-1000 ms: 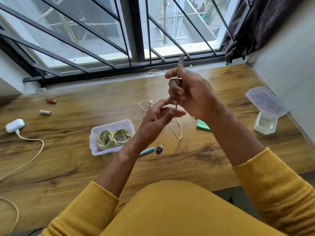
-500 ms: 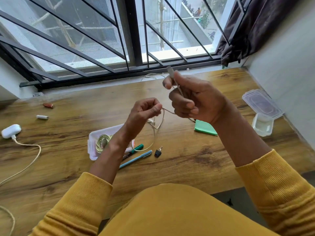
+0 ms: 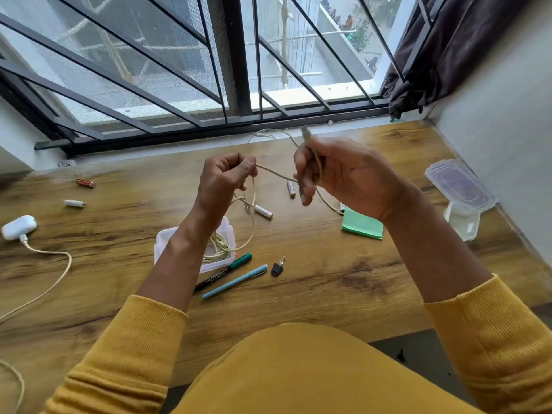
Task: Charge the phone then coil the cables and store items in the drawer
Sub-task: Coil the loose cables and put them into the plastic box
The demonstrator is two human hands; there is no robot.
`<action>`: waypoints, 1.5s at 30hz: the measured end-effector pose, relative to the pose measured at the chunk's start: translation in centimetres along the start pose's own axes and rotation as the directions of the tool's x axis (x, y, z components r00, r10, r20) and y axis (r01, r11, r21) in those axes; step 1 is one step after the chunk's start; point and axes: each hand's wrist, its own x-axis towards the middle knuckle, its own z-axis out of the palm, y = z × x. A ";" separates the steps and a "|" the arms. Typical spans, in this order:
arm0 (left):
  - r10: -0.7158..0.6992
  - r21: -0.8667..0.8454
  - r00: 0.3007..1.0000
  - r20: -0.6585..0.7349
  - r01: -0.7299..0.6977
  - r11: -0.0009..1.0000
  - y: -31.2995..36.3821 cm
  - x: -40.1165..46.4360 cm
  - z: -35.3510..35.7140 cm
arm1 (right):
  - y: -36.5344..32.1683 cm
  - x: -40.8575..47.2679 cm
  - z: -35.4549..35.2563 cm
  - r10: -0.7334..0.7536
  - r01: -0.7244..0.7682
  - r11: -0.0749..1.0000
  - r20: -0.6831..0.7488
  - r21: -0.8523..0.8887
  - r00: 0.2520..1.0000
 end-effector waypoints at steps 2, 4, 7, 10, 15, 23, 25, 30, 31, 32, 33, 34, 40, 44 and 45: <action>0.007 0.010 1.000 -0.003 -0.007 1.000 0.6 0.2 0.1 | -0.1 -0.2 0.5 0.057 -0.043 0.991 0.106 -0.127 0.993; 0.031 0.043 0.999 0.025 -0.032 0.999 1.4 0.3 0.5 | 0.0 -0.1 1.2 0.151 -0.092 0.952 0.186 -0.293 0.971; 0.084 0.153 0.990 0.118 -0.101 0.983 2.3 0.1 0.8 | 1.3 0.6 2.1 0.318 -0.240 0.860 0.104 -0.451 0.942; 0.122 0.270 0.974 0.191 -0.172 0.947 2.6 -0.1 0.5 | 3.1 1.2 2.2 0.314 -0.336 0.828 -0.125 -0.449 0.941; 0.124 0.275 0.980 0.157 -0.164 0.947 2.4 -1.0 0.3 | 3.8 1.8 3.3 0.119 -0.242 0.922 -0.374 -0.302 0.920; 0.105 0.139 0.990 0.095 -0.117 0.983 2.6 -2.5 1.6 | 3.5 1.8 4.0 0.168 -0.170 0.985 -0.293 0.016 0.941; 0.112 0.120 0.991 0.075 -0.120 0.985 2.8 -2.6 1.9 | 3.6 1.8 4.0 0.154 -0.152 0.988 -0.293 0.031 0.944; 0.128 0.157 0.991 0.031 -0.131 0.979 2.7 -2.4 1.7 | 3.2 1.5 4.0 0.147 -0.143 0.989 -0.249 0.034 0.957; 0.124 0.163 0.992 0.026 -0.127 0.978 2.5 -2.4 1.8 | 3.2 1.5 3.8 0.145 -0.140 0.989 -0.252 0.039 0.957; 0.118 0.168 0.993 0.031 -0.122 0.978 2.3 -2.4 1.9 | 3.2 1.6 3.7 0.138 -0.130 0.990 -0.268 0.049 0.954; 0.111 0.178 0.993 0.047 -0.117 0.977 2.0 -2.5 2.1 | 3.3 1.8 3.5 0.128 -0.113 0.991 -0.291 0.068 0.948; 0.100 0.186 0.992 0.073 -0.112 0.976 1.8 -2.7 2.4 | 3.2 2.0 3.4 0.116 -0.089 0.991 -0.312 0.101 0.943; 0.035 0.227 0.980 0.197 -0.080 0.971 0.6 -3.3 3.0 | 1.6 2.8 2.8 0.071 0.053 0.920 -0.297 0.388 0.952; 0.012 0.327 0.969 0.245 -0.095 0.940 -0.2 -2.7 1.1 | 1.0 2.4 1.5 0.071 0.035 0.885 -0.210 0.465 0.975; 0.011 0.357 0.971 0.240 -0.099 0.929 -0.4 -2.5 0.7 | 0.8 2.3 1.1 0.066 0.021 0.890 -0.176 0.456 0.982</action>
